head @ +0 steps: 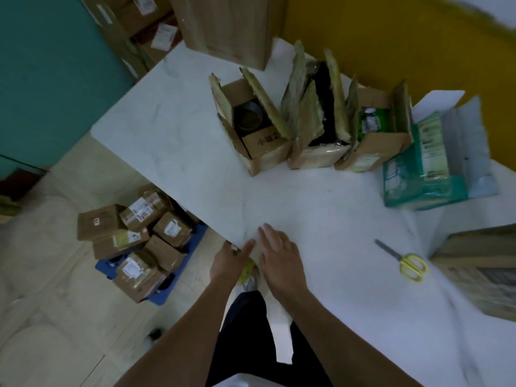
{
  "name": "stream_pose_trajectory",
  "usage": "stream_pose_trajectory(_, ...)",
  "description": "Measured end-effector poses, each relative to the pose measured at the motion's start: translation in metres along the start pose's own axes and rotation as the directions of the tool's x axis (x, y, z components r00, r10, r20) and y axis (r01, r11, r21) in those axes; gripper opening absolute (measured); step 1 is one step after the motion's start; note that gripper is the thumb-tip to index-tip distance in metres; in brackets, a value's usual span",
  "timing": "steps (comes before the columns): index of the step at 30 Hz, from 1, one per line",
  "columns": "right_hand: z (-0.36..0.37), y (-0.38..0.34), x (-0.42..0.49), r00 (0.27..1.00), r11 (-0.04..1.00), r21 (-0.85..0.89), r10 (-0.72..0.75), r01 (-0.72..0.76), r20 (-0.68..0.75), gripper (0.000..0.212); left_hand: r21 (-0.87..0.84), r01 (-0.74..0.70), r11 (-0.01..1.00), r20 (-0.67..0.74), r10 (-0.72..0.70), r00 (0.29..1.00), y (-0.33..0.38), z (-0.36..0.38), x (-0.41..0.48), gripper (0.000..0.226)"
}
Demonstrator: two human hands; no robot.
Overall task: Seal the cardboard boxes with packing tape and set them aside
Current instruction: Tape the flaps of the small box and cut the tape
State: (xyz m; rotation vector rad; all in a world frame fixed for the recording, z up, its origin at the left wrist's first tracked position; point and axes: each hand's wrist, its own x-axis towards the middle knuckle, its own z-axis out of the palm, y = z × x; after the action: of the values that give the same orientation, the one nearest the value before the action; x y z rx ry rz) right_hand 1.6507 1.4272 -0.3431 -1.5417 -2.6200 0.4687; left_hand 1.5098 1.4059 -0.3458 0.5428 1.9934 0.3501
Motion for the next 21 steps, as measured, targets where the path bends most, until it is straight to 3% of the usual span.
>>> stream_pose_trajectory(2, 0.016, 0.003, -0.015, 0.980, 0.977, -0.091, -0.192, 0.195, 0.045, 0.065, 0.012, -0.003, 1.000, -0.074, 0.003, 0.997, -0.019, 0.009, 0.020, 0.093)
stream_pose_trajectory(4, 0.024, 0.010, -0.030, 0.966, 0.965, -0.103, -0.231, 0.243, 0.114, 0.081, 0.004, 0.001, 1.000, -0.103, 0.000, 0.995, -0.011, 0.007, 0.014, 0.109)
stream_pose_trajectory(7, 0.017, 0.026, -0.041, 0.956, 0.948, -0.162, -0.252, 0.275, 0.151, 0.086, 0.242, 0.091, 0.966, -0.208, -0.040, 0.977, 0.027, -0.005, -0.017, 0.098)
stream_pose_trajectory(9, 0.002, 0.034, -0.041, 0.964, 0.957, -0.155, -0.221, 0.243, 0.146, 0.076, 0.406, 0.081, 0.910, -0.346, 0.071, 0.935, 0.047, -0.006, -0.042, 0.083)
stream_pose_trajectory(10, -0.010, 0.039, -0.044, 0.978, 0.970, -0.153, -0.175, 0.191, 0.114, 0.069, 0.450, 0.002, 0.893, -0.360, 0.180, 0.916, 0.053, -0.001, -0.054, 0.079)
stream_pose_trajectory(13, -0.066, 0.066, -0.058, 0.993, 0.995, -0.088, 0.046, -0.056, -0.112, 0.043, 0.567, -0.316, 0.761, -0.192, 0.495, 0.848, 0.084, 0.032, -0.090, 0.066)
stream_pose_trajectory(16, -0.143, 0.104, -0.095, 0.907, 0.967, 0.023, 0.247, -0.255, -0.342, 0.039, 0.554, -0.623, 0.552, -0.035, 0.763, 0.645, 0.135, 0.076, -0.132, 0.046)
stream_pose_trajectory(18, -0.193, 0.130, -0.126, 0.825, 0.935, 0.047, 0.333, -0.352, -0.456, 0.034, 0.518, -0.783, 0.345, 0.056, 0.899, 0.433, 0.174, 0.104, -0.163, 0.037)
stream_pose_trajectory(21, -0.247, 0.170, -0.164, 0.723, 0.918, 0.040, 0.336, -0.394, -0.604, 0.028, 0.426, -0.904, 0.012, 0.189, 0.977, 0.102, 0.229, 0.139, -0.209, 0.041)
